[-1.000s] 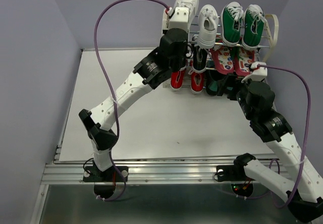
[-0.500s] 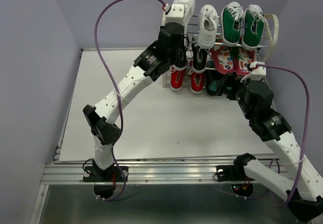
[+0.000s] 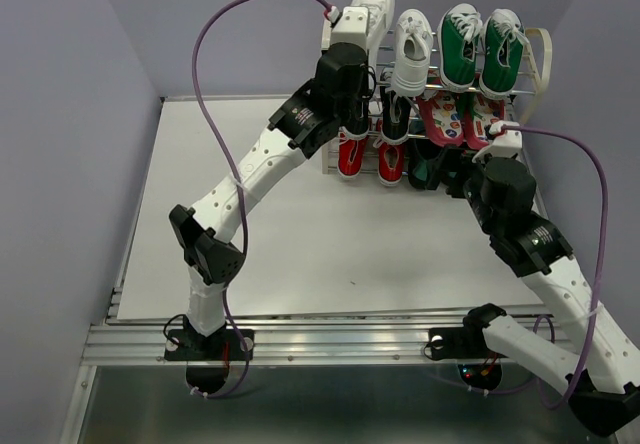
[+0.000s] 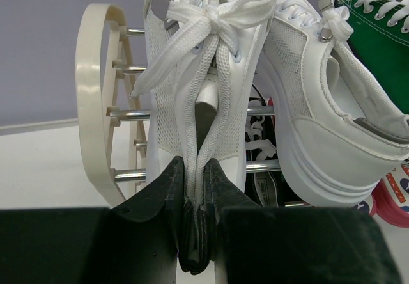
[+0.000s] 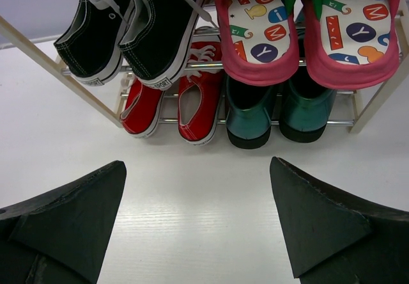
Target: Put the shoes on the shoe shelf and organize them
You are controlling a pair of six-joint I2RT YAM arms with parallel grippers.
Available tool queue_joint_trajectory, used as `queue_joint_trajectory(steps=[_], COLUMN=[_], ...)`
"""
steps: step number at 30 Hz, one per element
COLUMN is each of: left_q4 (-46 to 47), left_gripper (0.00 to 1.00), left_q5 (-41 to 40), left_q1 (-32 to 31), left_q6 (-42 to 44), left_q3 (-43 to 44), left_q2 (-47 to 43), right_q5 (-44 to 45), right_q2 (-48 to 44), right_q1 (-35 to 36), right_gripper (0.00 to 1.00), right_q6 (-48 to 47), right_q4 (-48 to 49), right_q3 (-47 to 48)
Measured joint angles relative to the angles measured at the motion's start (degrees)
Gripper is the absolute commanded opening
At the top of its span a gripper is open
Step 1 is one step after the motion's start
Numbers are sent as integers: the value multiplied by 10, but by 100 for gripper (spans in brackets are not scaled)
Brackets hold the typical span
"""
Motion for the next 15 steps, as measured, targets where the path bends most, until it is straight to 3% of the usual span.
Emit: queue_joint_trajectory(steps=[11, 15], left_q4=[5, 7], left_gripper=[1, 13], left_q5=[19, 21], left_q1=[9, 10], left_q6=[0, -1], left_q3=[22, 22], left_q2=[23, 23], right_q5=[0, 0], right_q2=[2, 4], right_q1=[0, 0], right_gripper=[100, 100], right_q6=[0, 0], right_q4=[0, 0], right_q3=[-7, -7])
